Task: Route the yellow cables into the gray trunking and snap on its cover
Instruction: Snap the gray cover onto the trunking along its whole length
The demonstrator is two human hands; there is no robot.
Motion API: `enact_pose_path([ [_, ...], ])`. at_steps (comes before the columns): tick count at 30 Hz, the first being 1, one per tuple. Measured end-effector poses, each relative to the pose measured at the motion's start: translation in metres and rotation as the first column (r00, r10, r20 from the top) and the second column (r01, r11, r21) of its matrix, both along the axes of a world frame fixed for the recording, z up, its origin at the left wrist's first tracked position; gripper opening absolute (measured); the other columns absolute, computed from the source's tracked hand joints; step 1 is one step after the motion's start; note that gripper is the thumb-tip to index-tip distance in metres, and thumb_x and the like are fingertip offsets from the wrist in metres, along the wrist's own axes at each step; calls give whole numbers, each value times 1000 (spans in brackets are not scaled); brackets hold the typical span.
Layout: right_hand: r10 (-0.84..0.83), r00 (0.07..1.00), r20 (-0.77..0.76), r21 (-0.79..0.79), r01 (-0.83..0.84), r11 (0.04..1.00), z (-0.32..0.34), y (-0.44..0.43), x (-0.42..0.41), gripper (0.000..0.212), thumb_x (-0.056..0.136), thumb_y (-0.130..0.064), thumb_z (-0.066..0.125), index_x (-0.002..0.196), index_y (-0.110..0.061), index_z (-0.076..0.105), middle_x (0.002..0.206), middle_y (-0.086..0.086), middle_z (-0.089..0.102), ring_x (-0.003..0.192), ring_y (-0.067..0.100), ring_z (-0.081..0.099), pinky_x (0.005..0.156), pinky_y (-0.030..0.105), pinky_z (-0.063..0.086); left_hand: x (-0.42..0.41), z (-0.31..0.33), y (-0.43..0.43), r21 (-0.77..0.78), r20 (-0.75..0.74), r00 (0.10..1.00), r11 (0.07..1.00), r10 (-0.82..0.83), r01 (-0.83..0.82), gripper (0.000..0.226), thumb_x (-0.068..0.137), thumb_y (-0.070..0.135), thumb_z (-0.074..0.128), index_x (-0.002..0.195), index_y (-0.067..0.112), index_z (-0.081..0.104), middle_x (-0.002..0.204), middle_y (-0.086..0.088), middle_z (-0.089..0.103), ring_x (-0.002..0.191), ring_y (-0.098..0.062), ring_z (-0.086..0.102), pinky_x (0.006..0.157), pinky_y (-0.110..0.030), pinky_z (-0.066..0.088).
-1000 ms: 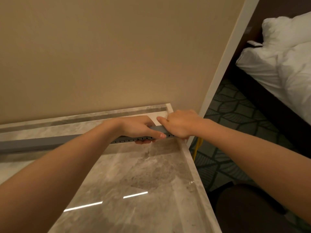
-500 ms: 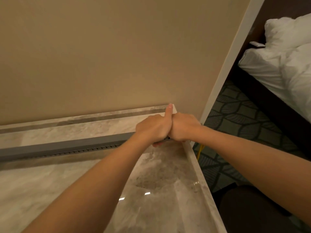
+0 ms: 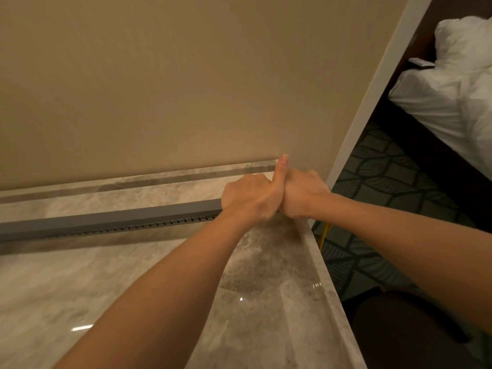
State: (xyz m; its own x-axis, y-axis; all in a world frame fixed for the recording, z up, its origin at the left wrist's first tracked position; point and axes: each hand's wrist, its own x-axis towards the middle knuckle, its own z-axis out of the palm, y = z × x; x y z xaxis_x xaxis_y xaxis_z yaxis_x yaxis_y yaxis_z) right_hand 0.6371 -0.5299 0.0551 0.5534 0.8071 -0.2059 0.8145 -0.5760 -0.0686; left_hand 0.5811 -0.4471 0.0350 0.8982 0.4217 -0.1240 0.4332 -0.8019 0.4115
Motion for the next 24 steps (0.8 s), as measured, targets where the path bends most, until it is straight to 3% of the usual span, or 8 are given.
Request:
enact_pose_path([
  [4, 2, 999, 32, 8, -2, 1000, -10, -1, -5, 22, 92, -33, 43, 103, -17, 53, 92, 3, 58, 74, 19, 49, 67, 32, 41, -3, -10, 1, -76, 2, 997, 994, 74, -74, 50, 99, 37, 13, 130, 20, 47, 83, -4, 48, 75, -23, 42, 66, -35, 29],
  [9, -13, 999, 49, 50, 11, 999, -11, -1, -12, 11, 93, -32, 42, 88, -22, 43, 82, -2, 50, 71, 17, 47, 67, 31, 39, -6, -15, 3, -97, -18, 993, 988, 115, -116, 26, 97, 27, 20, 93, 14, 42, 85, -5, 47, 77, -24, 42, 65, -36, 28],
  [13, -12, 998, 60, 65, 8, 998, -7, -1, -7, 21, 93, -34, 43, 101, -18, 55, 93, 3, 62, 78, 22, 55, 70, 34, 42, -2, -8, 0, -200, 41, 985, 968, 165, -154, 43, 99, 30, 15, 135, 19, 35, 78, -4, 49, 75, -25, 44, 66, -35, 30],
  [16, -15, 995, -96, 7, 16, 1000, -6, 3, 12, 23, 94, -33, 41, 98, -18, 58, 101, 6, 65, 85, 23, 57, 79, 38, 48, -3, -2, 0, -197, 59, 990, 974, 128, -114, 51, 99, 31, 15, 148, 30, 2, 86, -6, 51, 77, -25, 44, 66, -36, 32],
  [18, -99, 966, -239, -18, 97, 995, -4, -2, 31, 40, 98, -37, 32, 84, -15, 62, 85, 7, 68, 73, 18, 58, 78, 34, 50, -3, -1, 4, -70, -1, 997, 995, 74, -74, 52, 98, 43, 11, 138, 23, 36, 83, -5, 50, 75, -24, 46, 66, -35, 33],
  [19, -171, 924, -343, -38, 168, 985, -2, -10, 40, 49, 99, -42, 29, 81, -14, 65, 72, 4, 68, 64, 14, 59, 71, 27, 50, -4, 0, 5, 12, -58, 997, 999, 49, -48, 63, 96, 52, 7, 116, 16, 55, 80, -5, 51, 73, -24, 47, 66, -34, 34],
  [21, -257, 775, -578, -72, 265, 961, 2, -29, 49, 57, 97, -51, 28, 82, -13, 68, 59, -2, 65, 55, 9, 60, 60, 19, 47, -5, -3, 7, 142, -113, 993, 990, 25, -9, 72, 91, 62, 5, 89, 14, 60, 77, -6, 51, 71, -25, 48, 65, -34, 35],
  [24, -203, 566, -799, -15, 318, 948, -8, -58, 54, 53, 89, -56, 37, 84, -11, 65, 60, -2, 63, 58, 12, 58, 67, 22, 47, 0, -6, 6, 240, -169, 984, 966, -54, 94, 70, 87, 64, 6, 107, 25, 61, 72, -2, 47, 62, -20, 43, 54, -31, 30],
])
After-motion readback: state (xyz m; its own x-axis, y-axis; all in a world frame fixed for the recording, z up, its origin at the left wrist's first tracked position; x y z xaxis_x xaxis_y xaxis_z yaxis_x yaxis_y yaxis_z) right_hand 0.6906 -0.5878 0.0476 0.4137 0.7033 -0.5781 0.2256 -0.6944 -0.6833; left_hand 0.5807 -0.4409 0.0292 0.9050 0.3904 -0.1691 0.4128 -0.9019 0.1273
